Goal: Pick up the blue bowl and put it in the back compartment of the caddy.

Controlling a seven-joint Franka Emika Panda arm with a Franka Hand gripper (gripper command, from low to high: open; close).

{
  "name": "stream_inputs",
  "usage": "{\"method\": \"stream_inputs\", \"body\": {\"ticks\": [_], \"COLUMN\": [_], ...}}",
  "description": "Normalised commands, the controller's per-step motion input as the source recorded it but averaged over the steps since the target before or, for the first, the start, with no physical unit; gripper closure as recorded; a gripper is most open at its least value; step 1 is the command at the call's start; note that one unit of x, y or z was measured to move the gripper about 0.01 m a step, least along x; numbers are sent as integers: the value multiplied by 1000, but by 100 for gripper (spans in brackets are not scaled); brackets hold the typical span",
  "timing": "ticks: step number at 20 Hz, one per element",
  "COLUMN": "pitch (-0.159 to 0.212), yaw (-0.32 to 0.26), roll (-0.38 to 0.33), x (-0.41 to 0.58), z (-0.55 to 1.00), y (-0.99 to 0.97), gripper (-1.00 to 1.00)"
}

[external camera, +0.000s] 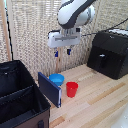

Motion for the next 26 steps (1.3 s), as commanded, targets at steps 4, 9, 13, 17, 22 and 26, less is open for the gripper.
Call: {"method": "stream_inputs", "body": {"ticks": [4,9,13,17,22,26], "pitch": [8,12,44,62,55,57], "yaw": [-20,-18,-6,-5,-1,0], "roll": [47,52,41,3,0,-9], "x": [517,492,317,255,375,375], "z": [-71,-79,-112,-288,-396,-395], "y": [-511,-567,-563,-343,-197,-120], "gripper": [-100,-100,-100,-100,-100,-100]}}
